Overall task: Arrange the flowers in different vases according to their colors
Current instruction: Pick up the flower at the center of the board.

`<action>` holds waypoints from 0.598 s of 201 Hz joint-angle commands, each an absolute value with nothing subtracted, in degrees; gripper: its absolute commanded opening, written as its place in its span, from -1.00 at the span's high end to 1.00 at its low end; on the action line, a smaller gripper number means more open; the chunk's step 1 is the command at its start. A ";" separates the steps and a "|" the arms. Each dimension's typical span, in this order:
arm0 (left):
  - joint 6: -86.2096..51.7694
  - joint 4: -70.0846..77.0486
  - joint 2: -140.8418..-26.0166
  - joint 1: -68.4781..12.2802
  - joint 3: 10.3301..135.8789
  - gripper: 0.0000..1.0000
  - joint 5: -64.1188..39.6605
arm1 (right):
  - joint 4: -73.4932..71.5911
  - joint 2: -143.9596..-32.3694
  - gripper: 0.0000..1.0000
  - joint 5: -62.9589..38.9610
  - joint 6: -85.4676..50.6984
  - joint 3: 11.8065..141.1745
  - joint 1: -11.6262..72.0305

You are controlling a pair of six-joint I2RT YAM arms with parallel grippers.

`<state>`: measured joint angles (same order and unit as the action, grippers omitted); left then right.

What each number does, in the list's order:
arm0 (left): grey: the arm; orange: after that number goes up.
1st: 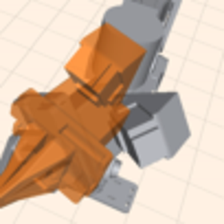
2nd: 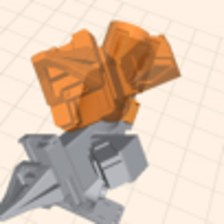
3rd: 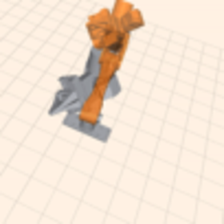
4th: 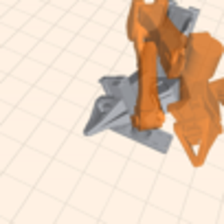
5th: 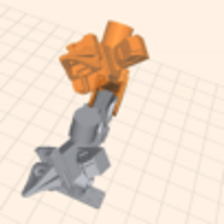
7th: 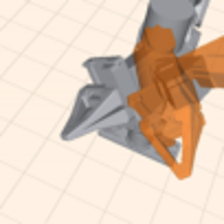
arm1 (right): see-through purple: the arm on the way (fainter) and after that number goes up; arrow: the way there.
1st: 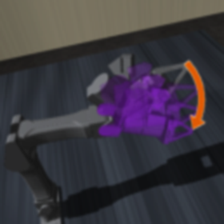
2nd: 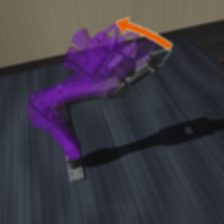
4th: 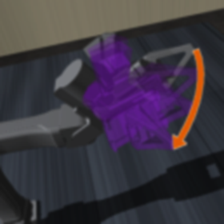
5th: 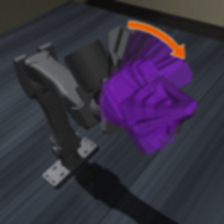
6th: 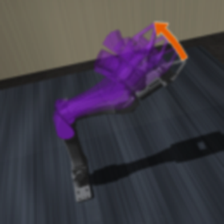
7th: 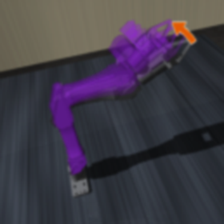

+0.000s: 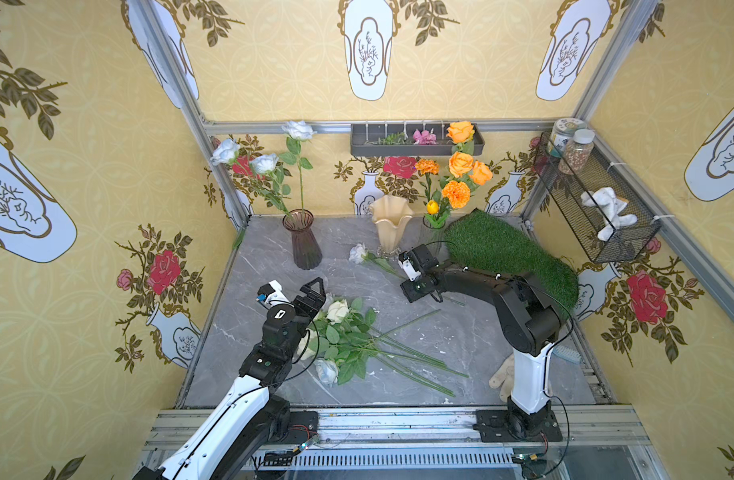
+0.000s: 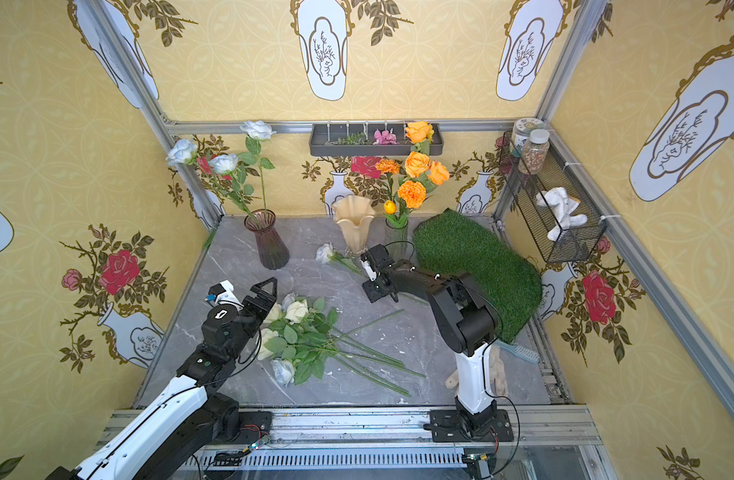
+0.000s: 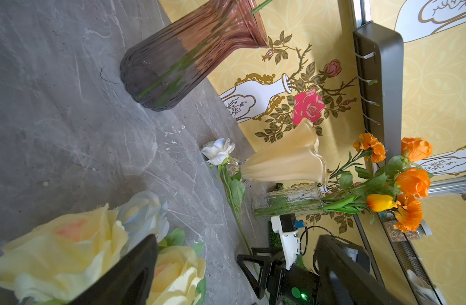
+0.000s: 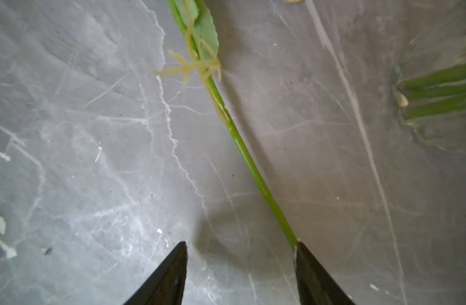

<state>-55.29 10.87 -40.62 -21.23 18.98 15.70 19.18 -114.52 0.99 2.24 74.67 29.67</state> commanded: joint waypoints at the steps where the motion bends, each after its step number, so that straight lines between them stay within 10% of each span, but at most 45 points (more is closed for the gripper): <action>1: -54.84 13.46 -41.28 -20.86 19.09 -0.92 15.78 | 17.85 -115.95 -0.27 1.22 4.02 76.36 28.97; 120: -55.72 13.97 -41.75 -20.06 18.72 -0.91 14.76 | 18.07 -110.94 -0.26 0.50 7.20 75.01 28.76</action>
